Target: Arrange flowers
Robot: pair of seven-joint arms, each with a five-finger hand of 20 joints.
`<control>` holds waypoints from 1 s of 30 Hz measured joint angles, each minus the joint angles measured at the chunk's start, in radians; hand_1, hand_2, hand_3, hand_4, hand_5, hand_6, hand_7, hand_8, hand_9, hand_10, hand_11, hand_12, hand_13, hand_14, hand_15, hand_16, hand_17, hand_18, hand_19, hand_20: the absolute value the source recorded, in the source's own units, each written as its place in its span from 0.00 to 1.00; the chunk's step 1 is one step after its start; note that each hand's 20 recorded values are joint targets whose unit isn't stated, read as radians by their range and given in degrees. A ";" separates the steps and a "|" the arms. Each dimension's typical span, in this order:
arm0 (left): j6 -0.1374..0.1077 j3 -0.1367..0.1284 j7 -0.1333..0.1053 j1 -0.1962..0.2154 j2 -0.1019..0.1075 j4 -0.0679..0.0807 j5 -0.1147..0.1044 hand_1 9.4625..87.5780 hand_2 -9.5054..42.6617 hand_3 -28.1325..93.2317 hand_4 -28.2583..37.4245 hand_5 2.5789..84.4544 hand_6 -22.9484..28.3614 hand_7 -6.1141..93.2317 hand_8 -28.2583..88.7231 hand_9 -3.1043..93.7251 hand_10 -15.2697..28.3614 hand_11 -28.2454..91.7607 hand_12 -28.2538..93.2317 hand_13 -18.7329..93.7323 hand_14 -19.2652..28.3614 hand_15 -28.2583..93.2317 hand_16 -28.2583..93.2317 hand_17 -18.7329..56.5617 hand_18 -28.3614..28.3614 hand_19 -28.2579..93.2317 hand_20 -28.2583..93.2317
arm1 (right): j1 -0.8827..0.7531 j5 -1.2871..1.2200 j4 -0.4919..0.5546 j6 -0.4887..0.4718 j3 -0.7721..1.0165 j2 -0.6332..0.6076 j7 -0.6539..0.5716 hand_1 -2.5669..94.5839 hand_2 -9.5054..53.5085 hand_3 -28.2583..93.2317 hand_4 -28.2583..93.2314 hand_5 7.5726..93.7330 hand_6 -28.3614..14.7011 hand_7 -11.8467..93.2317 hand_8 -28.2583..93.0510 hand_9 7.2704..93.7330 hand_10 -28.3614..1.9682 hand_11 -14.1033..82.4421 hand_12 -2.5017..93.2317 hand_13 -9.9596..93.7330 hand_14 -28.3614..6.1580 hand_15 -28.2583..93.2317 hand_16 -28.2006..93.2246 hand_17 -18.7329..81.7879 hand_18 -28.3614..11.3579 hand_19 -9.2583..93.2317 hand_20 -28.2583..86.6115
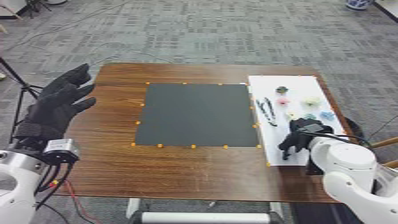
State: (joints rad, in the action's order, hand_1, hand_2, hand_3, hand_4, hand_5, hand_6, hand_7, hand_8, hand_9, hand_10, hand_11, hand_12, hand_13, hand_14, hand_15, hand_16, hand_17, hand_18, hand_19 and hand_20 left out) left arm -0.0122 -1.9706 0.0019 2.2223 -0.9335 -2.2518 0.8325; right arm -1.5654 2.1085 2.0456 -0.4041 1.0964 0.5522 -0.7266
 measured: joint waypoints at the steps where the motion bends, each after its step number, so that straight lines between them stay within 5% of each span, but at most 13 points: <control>1: 0.000 0.000 0.000 0.001 -0.001 0.000 0.000 0.22 0.00 0.79 0.01 0.21 0.47 0.23 0.18 0.18 0.55 0.34 0.41 0.21 0.65 0.51 0.21 0.08 0.85 0.55 0.31 | -0.004 0.006 0.003 -0.004 0.003 0.008 -0.001 0.39 0.00 0.72 0.00 0.88 0.70 0.39 0.14 0.90 0.67 0.71 0.52 0.86 0.63 0.90 0.60 0.61 0.13 1.00 0.64; 5: 0.000 -0.002 0.001 0.002 -0.004 0.000 0.000 0.22 0.00 0.79 0.01 0.21 0.47 0.23 0.18 0.18 0.55 0.34 0.41 0.21 0.65 0.51 0.21 0.08 0.85 0.55 0.31 | -0.007 0.039 0.025 -0.047 -0.001 0.034 -0.003 0.46 0.00 0.68 0.00 0.89 0.71 0.39 0.14 0.91 0.70 0.71 0.53 0.87 0.65 0.90 0.60 0.62 0.14 1.00 0.64; 8: 0.000 -0.002 0.002 0.002 -0.004 0.000 -0.001 0.22 0.00 0.79 0.02 0.21 0.47 0.23 0.18 0.18 0.55 0.34 0.41 0.21 0.65 0.51 0.21 0.08 0.85 0.55 0.31 | -0.011 0.053 0.042 -0.081 -0.001 0.046 -0.006 0.49 0.00 0.71 0.00 0.89 0.69 0.38 0.28 0.92 0.71 0.71 0.53 0.88 0.66 0.90 0.61 0.62 0.15 1.00 0.64; 17: 0.000 -0.003 0.005 0.001 -0.006 0.000 -0.002 0.22 0.00 0.79 0.01 0.21 0.47 0.23 0.18 0.18 0.55 0.34 0.41 0.21 0.65 0.51 0.21 0.08 0.85 0.55 0.30 | -0.027 0.054 0.049 -0.073 -0.008 0.069 -0.018 0.52 0.00 0.92 0.00 0.92 0.67 0.40 0.36 0.93 0.74 0.75 0.59 0.89 0.66 0.92 0.64 0.64 0.14 1.00 0.67; 21: 0.000 -0.004 0.005 0.001 -0.007 0.000 -0.002 0.22 0.00 0.79 0.01 0.21 0.47 0.23 0.18 0.18 0.55 0.34 0.41 0.21 0.65 0.51 0.21 0.08 0.85 0.55 0.31 | -0.060 0.036 0.044 0.014 0.007 0.068 -0.010 0.46 0.00 0.96 0.06 0.88 0.67 0.43 0.45 0.91 0.74 0.77 0.62 0.89 0.67 0.92 0.65 0.64 0.14 1.00 0.67; 26: -0.001 -0.004 0.004 0.001 -0.007 0.000 -0.002 0.22 0.00 0.79 0.01 0.21 0.47 0.23 0.18 0.18 0.55 0.34 0.41 0.21 0.65 0.51 0.21 0.08 0.85 0.55 0.31 | -0.141 0.040 0.044 0.216 0.020 0.052 0.004 0.44 0.00 0.96 0.10 0.85 0.67 0.47 0.46 0.91 0.75 0.77 0.65 0.89 0.67 0.92 0.65 0.64 0.15 1.00 0.67; 30: -0.001 -0.010 0.004 0.002 -0.007 -0.001 -0.002 0.22 0.00 0.79 0.02 0.21 0.47 0.23 0.18 0.18 0.55 0.34 0.41 0.21 0.65 0.51 0.21 0.08 0.85 0.55 0.31 | -0.177 0.056 0.054 0.289 0.031 0.040 0.000 0.44 0.00 0.96 0.11 0.85 0.66 0.48 0.46 0.91 0.75 0.77 0.65 0.89 0.67 0.93 0.65 0.64 0.15 1.00 0.67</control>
State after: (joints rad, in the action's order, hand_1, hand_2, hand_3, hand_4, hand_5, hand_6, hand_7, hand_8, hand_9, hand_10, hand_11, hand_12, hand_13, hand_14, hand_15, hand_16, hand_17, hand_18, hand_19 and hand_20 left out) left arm -0.0131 -1.9804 0.0062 2.2246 -0.9407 -2.2523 0.8306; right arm -1.7423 2.1641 2.0994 -0.1147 1.1273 0.5925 -0.7261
